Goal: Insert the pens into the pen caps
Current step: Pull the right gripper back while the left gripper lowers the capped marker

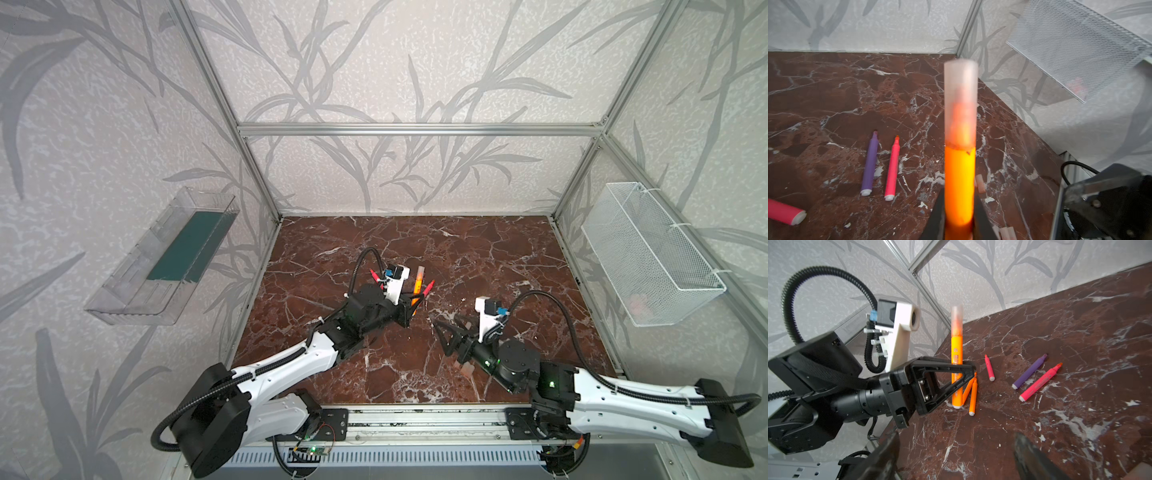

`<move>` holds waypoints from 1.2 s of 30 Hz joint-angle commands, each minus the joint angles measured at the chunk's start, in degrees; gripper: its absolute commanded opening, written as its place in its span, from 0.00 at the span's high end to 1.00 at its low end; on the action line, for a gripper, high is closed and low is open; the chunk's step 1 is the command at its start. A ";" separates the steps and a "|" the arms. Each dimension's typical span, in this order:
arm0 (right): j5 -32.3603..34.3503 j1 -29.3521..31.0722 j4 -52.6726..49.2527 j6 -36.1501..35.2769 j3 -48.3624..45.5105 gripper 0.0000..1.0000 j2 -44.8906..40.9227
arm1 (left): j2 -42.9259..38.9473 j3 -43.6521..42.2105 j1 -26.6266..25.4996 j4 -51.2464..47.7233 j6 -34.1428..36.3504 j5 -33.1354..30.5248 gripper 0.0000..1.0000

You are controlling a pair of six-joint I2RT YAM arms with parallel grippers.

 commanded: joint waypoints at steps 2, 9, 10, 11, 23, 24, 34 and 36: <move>4.49 -5.06 -12.50 -3.25 1.12 0.06 -6.99 | 2.68 -0.27 0.08 -2.24 -0.88 -8.73 1.00; 10.26 -17.67 -19.49 -8.86 -1.25 0.02 -13.38 | 10.86 4.72 0.35 -10.06 -3.41 -15.75 1.00; 11.97 -19.54 -20.55 -9.62 -1.46 0.02 -13.22 | 11.92 5.63 0.39 -11.26 -3.82 -16.62 1.00; 13.72 -20.79 -21.23 -10.29 -1.61 0.02 -12.91 | 12.73 6.44 0.34 -12.31 -4.00 -17.22 1.00; 21.47 -34.04 -15.03 -12.26 -4.36 0.01 0.08 | 20.87 12.75 0.36 -17.47 -4.73 -18.22 1.00; 20.42 -35.08 -12.61 -13.25 -4.62 0.00 1.33 | 21.60 13.35 0.37 -17.75 -4.87 -18.38 1.00; 8.86 -43.52 -12.30 -10.74 -3.74 0.02 4.18 | 26.94 18.94 0.36 -26.58 -7.63 -24.24 1.00; 8.84 -43.49 -11.60 -10.96 -4.52 0.02 2.93 | 27.02 19.23 0.40 -26.93 -7.56 -24.69 1.00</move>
